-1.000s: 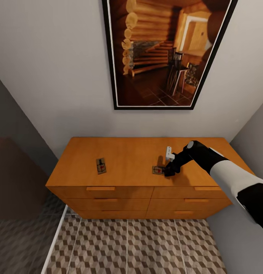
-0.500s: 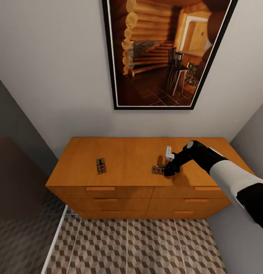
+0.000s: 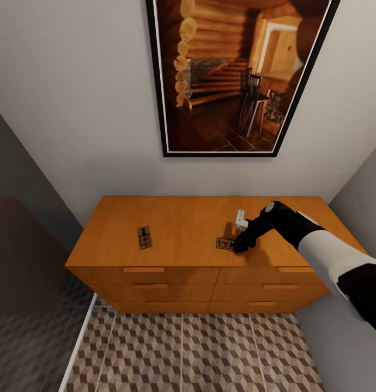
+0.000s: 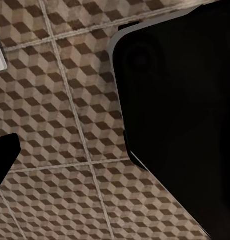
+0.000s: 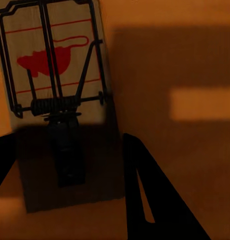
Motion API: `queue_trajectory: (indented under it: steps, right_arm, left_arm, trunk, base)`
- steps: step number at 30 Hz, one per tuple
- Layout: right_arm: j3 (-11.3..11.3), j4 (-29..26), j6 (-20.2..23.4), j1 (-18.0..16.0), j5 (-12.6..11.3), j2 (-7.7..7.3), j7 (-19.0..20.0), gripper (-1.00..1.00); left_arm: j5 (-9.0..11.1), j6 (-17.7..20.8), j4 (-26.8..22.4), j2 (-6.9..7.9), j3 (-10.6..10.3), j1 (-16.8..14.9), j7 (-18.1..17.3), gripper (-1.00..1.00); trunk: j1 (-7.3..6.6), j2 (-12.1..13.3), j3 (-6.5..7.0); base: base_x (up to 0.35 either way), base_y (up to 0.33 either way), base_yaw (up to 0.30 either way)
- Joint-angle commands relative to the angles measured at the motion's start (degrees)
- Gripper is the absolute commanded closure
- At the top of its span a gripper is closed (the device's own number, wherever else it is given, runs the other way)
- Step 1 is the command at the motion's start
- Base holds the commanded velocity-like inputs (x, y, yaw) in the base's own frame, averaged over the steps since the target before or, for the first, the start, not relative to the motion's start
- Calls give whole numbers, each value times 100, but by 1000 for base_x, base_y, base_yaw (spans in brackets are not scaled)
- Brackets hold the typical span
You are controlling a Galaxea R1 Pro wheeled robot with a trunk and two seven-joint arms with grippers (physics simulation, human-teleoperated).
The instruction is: Take the four mousetraps from the cabinet in the bathroom and place them on the bathroom floor. Make sure all four end up on the same floor surface, and ensure that at least two of them are either under or directly next to the same bathroom sink.
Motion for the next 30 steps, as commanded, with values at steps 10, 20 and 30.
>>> queue_trajectory:
  steps: [10,20,30]
  right_arm:
    - [-102,-329,251,83,-368,13,163,100]
    - [-198,-1324,1115,85,-739,-23,477,100]
    - [-869,-3353,2909,83,-746,-59,710,100]
  left_arm:
    - [22,-41,29,-5,-48,-12,22,-100]
    - [22,-41,29,-5,-48,-12,22,-100]
    - [22,-49,29,-5,-48,-12,22,-100]
  trunk:
    - [5,-7,-11]
    - [5,-7,-11]
    - [5,-7,-11]
  base:
    - [0,0,0]
    - [0,0,0]
    - [0,0,0]
